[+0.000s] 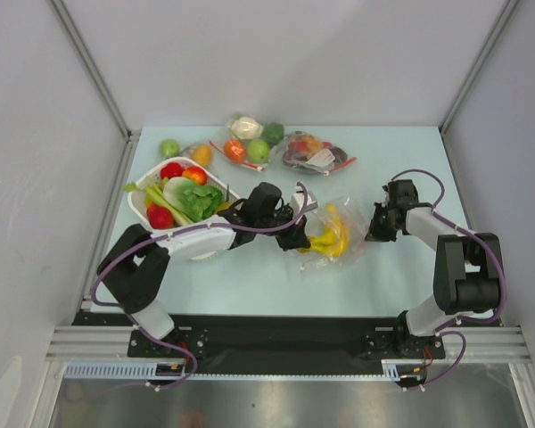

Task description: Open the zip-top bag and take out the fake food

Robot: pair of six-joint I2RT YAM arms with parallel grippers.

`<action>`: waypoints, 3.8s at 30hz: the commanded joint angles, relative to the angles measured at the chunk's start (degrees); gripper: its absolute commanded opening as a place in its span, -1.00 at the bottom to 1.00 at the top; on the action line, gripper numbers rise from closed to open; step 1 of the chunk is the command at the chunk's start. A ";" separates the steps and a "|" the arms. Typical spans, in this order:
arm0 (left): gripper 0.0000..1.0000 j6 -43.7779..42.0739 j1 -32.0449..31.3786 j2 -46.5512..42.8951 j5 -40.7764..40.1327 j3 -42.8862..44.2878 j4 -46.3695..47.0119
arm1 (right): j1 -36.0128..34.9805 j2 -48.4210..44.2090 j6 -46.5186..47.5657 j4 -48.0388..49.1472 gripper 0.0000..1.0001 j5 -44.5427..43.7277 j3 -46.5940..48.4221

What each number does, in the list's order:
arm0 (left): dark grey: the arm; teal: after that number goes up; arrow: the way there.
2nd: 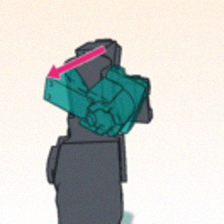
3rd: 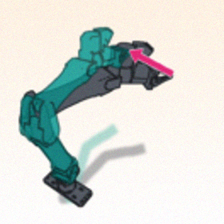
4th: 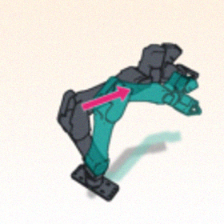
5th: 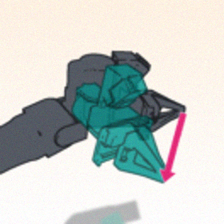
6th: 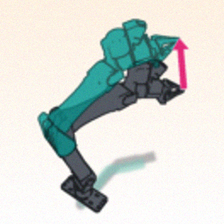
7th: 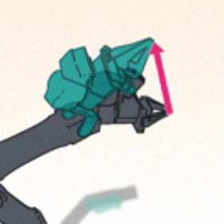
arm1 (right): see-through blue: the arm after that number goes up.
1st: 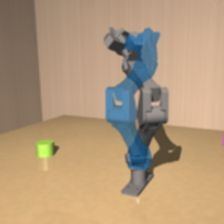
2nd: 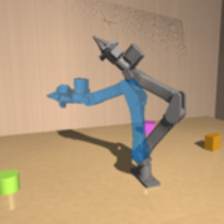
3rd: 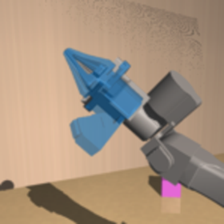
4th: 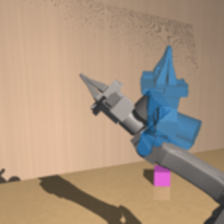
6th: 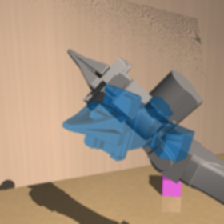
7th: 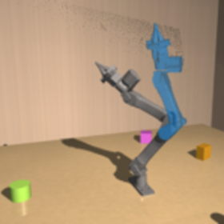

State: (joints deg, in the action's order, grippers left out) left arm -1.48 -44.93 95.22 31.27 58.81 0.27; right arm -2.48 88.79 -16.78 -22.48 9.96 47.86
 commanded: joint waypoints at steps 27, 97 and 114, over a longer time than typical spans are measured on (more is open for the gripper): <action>-0.99 19.75 1.95 -0.13 -13.76 7.11 1.31 | -0.06 -11.71 1.48 -5.38 -0.07 2.35 6.37; -0.99 23.89 4.85 -6.97 12.23 13.36 -12.84 | -13.79 -7.06 0.08 -0.99 -1.00 -6.44 7.42; -0.99 13.24 16.52 -26.57 20.14 5.71 -30.51 | -8.68 -1.87 1.83 0.16 -1.00 -5.21 9.45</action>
State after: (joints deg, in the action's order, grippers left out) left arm 13.45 -32.38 74.24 48.84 65.89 -27.99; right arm -12.67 86.08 -16.21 -23.92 6.02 54.87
